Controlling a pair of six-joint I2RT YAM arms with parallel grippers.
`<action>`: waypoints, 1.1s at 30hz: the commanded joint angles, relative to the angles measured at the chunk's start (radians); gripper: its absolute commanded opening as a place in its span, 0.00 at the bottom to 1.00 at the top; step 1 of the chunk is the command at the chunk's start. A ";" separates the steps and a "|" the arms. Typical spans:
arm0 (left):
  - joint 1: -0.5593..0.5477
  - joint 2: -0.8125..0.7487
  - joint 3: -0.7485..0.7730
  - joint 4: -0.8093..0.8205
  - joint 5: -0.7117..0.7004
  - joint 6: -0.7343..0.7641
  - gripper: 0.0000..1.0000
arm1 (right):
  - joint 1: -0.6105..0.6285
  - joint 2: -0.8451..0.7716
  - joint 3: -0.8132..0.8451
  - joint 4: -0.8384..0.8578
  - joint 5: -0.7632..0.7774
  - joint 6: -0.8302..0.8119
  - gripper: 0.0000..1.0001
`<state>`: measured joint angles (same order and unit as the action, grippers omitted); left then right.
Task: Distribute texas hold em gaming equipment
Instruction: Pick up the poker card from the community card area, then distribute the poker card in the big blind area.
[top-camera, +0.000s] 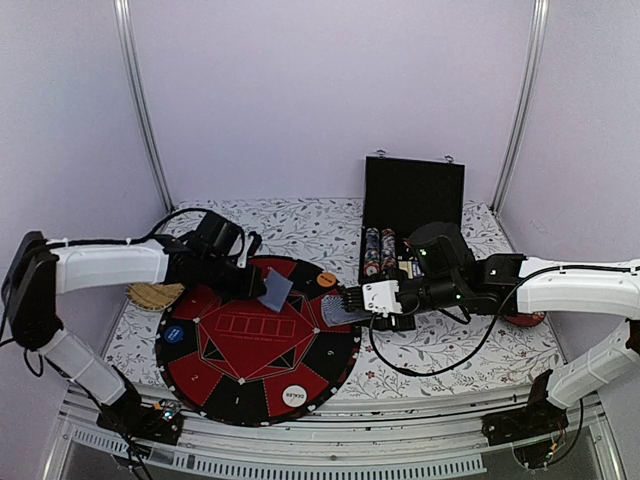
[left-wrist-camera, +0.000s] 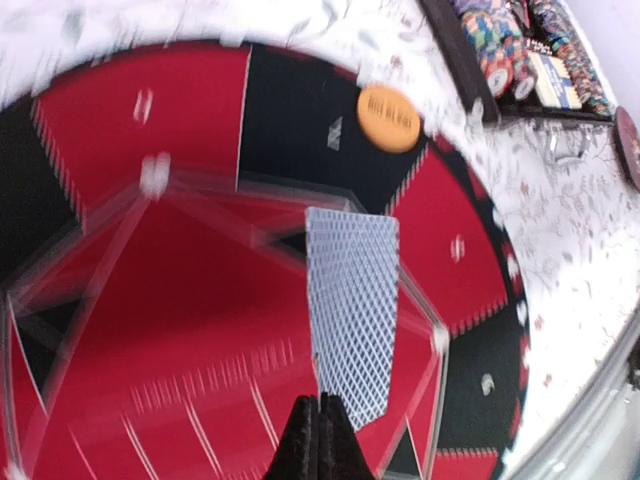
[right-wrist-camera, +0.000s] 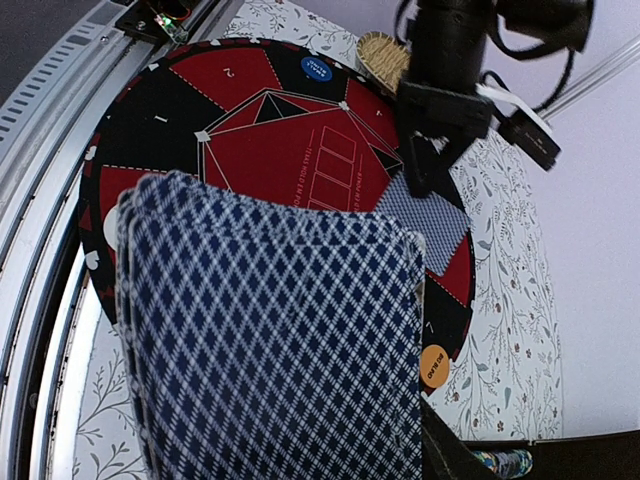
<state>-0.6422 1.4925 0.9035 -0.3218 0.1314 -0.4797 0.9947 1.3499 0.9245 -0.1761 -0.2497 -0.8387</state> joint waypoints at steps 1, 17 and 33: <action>0.049 0.207 0.208 -0.021 0.077 0.228 0.00 | 0.005 0.014 0.032 0.003 -0.011 -0.003 0.48; 0.151 0.807 0.828 -0.200 0.165 0.431 0.00 | 0.005 0.015 0.025 -0.001 -0.004 -0.010 0.48; 0.104 0.438 0.731 -0.193 -0.020 0.285 0.68 | 0.005 0.018 0.032 0.011 0.018 -0.013 0.48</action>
<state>-0.4850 2.1891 1.7042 -0.5392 0.1764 -0.1184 0.9947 1.3628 0.9245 -0.1802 -0.2447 -0.8509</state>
